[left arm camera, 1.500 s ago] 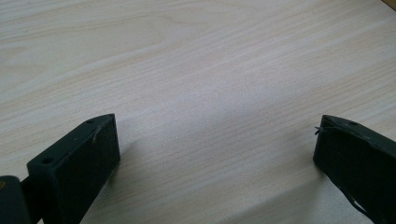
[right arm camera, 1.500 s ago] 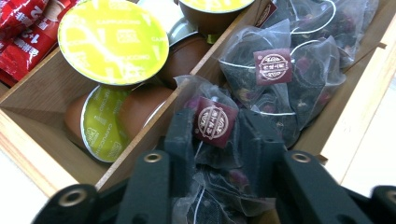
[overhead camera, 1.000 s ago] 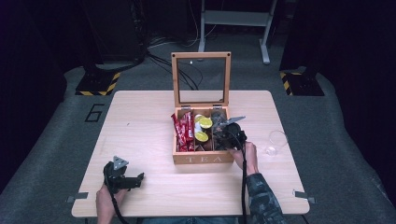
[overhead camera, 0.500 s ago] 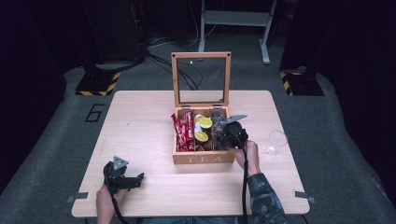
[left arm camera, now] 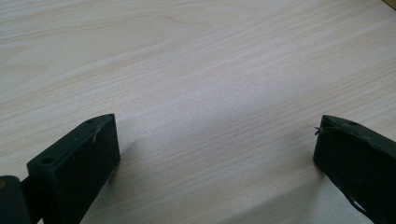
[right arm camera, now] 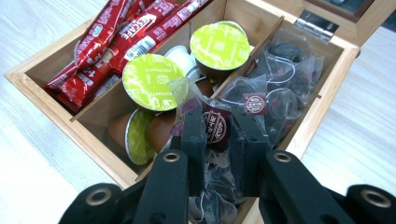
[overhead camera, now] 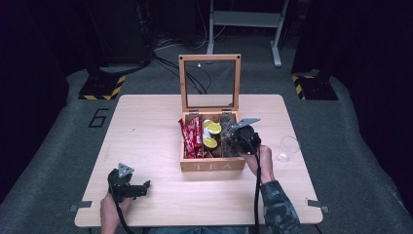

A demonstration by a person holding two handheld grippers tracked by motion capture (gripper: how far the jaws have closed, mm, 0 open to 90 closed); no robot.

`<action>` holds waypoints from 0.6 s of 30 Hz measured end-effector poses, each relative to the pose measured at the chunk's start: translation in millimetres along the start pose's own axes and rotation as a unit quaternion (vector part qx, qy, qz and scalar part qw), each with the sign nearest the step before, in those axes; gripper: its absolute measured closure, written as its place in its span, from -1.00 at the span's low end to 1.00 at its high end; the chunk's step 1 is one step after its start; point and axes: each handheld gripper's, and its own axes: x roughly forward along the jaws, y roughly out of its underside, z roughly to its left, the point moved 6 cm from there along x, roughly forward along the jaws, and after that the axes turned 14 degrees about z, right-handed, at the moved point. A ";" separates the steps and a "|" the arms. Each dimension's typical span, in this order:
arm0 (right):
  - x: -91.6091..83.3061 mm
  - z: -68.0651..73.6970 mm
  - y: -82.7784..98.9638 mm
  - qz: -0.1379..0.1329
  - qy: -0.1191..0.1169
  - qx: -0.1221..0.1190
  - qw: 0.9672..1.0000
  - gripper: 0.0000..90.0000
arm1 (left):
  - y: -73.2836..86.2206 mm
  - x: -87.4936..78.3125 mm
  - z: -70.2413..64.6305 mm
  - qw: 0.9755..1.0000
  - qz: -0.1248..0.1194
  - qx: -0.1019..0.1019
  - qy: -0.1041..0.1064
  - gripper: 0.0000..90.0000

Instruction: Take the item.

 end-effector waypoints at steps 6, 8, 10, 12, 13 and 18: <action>-9.1 -2.4 -0.6 -0.010 0.003 -0.001 1.000 0.71 | 0.0 -0.1 0.1 1.000 0.000 0.000 -0.001 -0.99; -12.0 -3.0 -0.1 -0.012 0.006 -0.002 1.000 0.71 | 0.0 -0.1 0.1 1.000 0.000 0.000 -0.001 -0.99; -14.7 -4.1 -0.1 -0.014 0.009 -0.003 1.000 0.71 | 0.0 0.0 0.0 1.000 0.000 0.000 0.000 -0.99; -17.7 -6.0 -0.6 -0.017 0.009 0.000 1.000 0.71 | 0.0 0.0 0.1 1.000 0.000 0.000 0.000 -0.99; -19.0 -6.5 -0.6 -0.017 0.008 0.002 1.000 0.71 | 0.0 -0.1 0.2 1.000 0.000 0.000 -0.001 -0.99; -29.9 -10.8 0.5 -0.025 0.012 0.009 1.000 0.71 | 0.0 0.0 0.0 1.000 0.000 0.000 0.000 -0.99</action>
